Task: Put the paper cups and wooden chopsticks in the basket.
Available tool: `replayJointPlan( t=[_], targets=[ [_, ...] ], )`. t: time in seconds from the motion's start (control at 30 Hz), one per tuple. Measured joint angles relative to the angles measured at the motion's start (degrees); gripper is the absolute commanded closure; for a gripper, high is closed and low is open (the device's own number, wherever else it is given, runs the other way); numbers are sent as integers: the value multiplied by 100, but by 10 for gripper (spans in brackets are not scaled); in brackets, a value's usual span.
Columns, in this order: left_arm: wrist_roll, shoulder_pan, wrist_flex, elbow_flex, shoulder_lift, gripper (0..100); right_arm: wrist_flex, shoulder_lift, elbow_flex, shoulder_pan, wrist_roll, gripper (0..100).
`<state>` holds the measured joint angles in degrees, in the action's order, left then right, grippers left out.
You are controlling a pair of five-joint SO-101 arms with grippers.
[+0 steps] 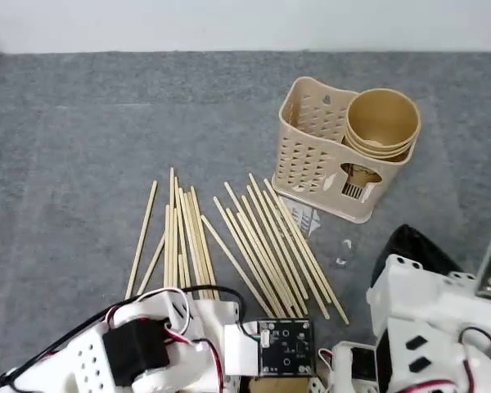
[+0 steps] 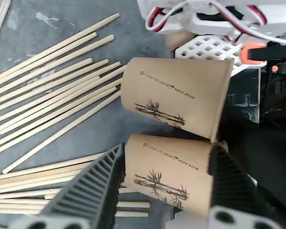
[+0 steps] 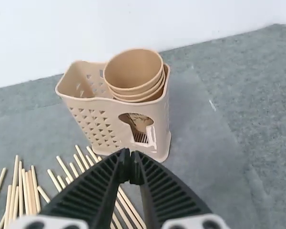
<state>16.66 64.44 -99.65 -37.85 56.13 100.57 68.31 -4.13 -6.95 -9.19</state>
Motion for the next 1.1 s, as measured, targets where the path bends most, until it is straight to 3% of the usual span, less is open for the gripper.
replayJointPlan(
  t=[0.33,0.6,0.8,1.1],
  targets=[
    [-35,264,563,-826,-35,679,-18,0,396,0,-290,991],
    [-440,976,774,-870,-44,679,-343,0,422,0,-642,991],
    [-519,1108,888,-914,-44,679,-791,0,422,0,-703,991],
    [-545,1116,2031,-2075,-44,679,-818,0,422,0,-703,991]
  ],
)
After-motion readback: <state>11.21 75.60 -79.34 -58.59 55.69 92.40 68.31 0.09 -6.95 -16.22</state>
